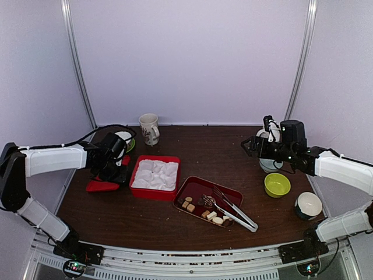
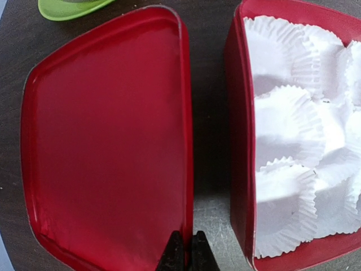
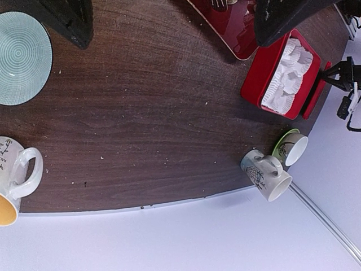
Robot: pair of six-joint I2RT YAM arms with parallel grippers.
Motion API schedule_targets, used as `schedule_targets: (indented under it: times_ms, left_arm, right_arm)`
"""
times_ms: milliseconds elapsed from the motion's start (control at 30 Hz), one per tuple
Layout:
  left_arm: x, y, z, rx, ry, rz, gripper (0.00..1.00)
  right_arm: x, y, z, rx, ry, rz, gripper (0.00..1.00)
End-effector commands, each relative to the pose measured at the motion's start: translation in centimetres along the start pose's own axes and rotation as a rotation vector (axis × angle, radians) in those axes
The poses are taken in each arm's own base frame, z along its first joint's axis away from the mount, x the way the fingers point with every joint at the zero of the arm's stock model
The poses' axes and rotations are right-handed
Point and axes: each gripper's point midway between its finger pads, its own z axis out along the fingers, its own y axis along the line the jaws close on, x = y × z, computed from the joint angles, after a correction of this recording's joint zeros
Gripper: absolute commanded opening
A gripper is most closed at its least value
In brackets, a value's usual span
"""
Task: Pack the chocolate
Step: Place the box lid at the center of the board.
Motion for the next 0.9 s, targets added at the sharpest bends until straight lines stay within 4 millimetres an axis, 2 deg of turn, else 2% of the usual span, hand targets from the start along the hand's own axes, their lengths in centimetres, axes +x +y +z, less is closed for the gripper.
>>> schedule_targets:
  times_ms: [0,600,867]
  left_arm:
    - [-0.1,-0.6,1.1,0.042,-0.013,-0.042,0.00]
    - [0.6,-2.5,3.7,0.131,-0.001,-0.057,0.00]
    - [-0.2,-1.0,4.5,0.030,-0.036,-0.057,0.00]
  right_arm:
    - [-0.3,0.3,0.1,0.002,-0.003,-0.013,1.00]
    - [-0.2,0.3,0.1,-0.002,0.000,-0.012,1.00]
    - [-0.2,0.3,0.1,-0.001,-0.001,-0.010,1.00]
